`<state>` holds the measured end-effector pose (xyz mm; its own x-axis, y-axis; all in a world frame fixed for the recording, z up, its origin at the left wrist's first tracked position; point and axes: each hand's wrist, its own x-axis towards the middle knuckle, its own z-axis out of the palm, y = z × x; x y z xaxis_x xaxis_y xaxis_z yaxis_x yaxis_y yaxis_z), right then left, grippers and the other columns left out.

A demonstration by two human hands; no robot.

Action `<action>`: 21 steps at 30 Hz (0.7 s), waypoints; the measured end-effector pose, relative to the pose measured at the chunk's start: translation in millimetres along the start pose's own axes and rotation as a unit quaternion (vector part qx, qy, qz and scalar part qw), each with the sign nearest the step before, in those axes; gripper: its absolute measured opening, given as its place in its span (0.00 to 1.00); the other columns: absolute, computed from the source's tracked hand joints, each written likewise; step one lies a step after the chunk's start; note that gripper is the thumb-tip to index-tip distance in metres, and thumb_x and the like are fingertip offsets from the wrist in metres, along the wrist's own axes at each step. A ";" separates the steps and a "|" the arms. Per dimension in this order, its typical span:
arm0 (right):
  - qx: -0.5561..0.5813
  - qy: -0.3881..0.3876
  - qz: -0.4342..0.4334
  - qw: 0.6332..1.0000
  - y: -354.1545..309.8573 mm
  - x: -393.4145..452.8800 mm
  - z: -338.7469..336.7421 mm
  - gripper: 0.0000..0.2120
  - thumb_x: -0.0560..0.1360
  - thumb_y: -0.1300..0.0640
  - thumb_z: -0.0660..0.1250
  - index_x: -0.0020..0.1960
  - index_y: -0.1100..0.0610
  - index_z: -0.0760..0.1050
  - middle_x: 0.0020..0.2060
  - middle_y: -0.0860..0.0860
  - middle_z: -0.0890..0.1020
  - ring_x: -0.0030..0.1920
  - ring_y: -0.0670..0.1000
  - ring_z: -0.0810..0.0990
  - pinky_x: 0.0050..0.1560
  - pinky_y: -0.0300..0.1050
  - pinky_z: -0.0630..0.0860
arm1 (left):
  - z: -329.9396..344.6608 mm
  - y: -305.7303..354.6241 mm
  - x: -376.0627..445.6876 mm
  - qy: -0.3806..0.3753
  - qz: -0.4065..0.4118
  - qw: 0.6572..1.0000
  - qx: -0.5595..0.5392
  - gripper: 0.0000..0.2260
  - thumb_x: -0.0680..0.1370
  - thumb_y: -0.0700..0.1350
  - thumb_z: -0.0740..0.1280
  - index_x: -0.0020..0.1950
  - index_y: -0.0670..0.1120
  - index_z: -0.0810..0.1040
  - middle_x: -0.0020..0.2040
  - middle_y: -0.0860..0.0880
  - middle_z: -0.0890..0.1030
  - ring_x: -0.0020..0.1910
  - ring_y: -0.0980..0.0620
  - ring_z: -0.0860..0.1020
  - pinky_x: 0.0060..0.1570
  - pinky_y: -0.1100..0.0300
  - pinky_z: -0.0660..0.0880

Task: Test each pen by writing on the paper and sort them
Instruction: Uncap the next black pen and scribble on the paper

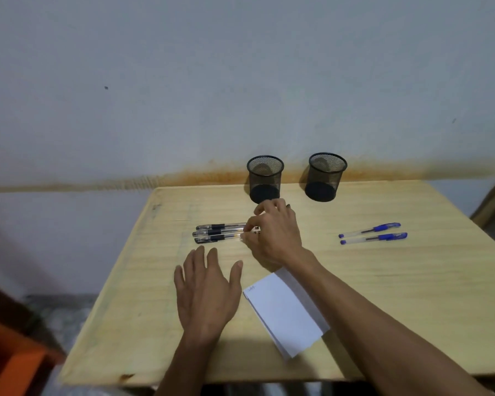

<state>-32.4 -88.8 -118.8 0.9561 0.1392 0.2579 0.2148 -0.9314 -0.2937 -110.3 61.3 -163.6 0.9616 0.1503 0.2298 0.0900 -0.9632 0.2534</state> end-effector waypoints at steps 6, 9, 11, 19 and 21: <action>-0.040 -0.003 -0.015 0.999 0.4 2.0 11.9 0.16 0.78 0.40 0.67 0.58 0.47 0.84 0.62 0.48 0.77 0.67 0.54 0.67 0.68 0.56 0.61 | 0.5 1.3 -0.5 0.002 -0.007 1.000 -0.008 0.29 0.79 0.66 0.51 0.72 0.49 0.69 0.74 0.48 0.67 0.75 0.48 0.61 0.74 0.46 0.56; -0.045 -0.006 -0.045 0.998 1.1 -3.7 9.2 0.15 0.79 0.43 0.67 0.57 0.50 0.84 0.63 0.48 0.76 0.67 0.54 0.66 0.66 0.54 0.62 | 1.6 -0.7 -0.4 0.008 -0.020 0.999 -0.034 0.29 0.77 0.66 0.55 0.68 0.47 0.72 0.69 0.48 0.72 0.71 0.48 0.66 0.72 0.47 0.60; -0.036 0.007 -0.052 0.998 1.8 -12.9 -0.9 0.13 0.80 0.45 0.66 0.56 0.51 0.83 0.63 0.48 0.76 0.67 0.54 0.66 0.66 0.53 0.63 | -1.4 -1.6 -0.9 0.048 -0.040 0.992 -0.113 0.25 0.76 0.63 0.63 0.64 0.45 0.72 0.62 0.47 0.76 0.65 0.46 0.71 0.66 0.48 0.68; 0.233 -0.055 0.001 0.971 22.3 -71.9 -79.5 0.06 0.79 0.51 0.70 0.49 0.53 0.82 0.43 0.47 0.85 0.45 0.49 0.81 0.47 0.49 0.79 | -26.6 6.1 -7.9 0.215 0.115 0.952 -0.187 0.14 0.80 0.46 0.64 0.65 0.47 0.77 0.62 0.48 0.79 0.63 0.48 0.74 0.63 0.49 0.67; 0.306 -0.013 0.038 0.951 32.0 -78.4 -93.7 0.03 0.76 0.53 0.74 0.46 0.52 0.84 0.40 0.47 0.86 0.42 0.48 0.82 0.46 0.46 0.79 | -34.8 13.9 -11.7 0.200 0.142 0.949 -0.201 0.14 0.80 0.51 0.60 0.59 0.48 0.80 0.53 0.51 0.83 0.53 0.49 0.78 0.57 0.53 0.68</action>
<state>-119.2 -161.0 -62.1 0.9764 0.0958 0.1934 0.2131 -0.5699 -0.7936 -129.4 54.0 -130.0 0.7505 0.0478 0.6592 -0.3405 -0.8269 0.4476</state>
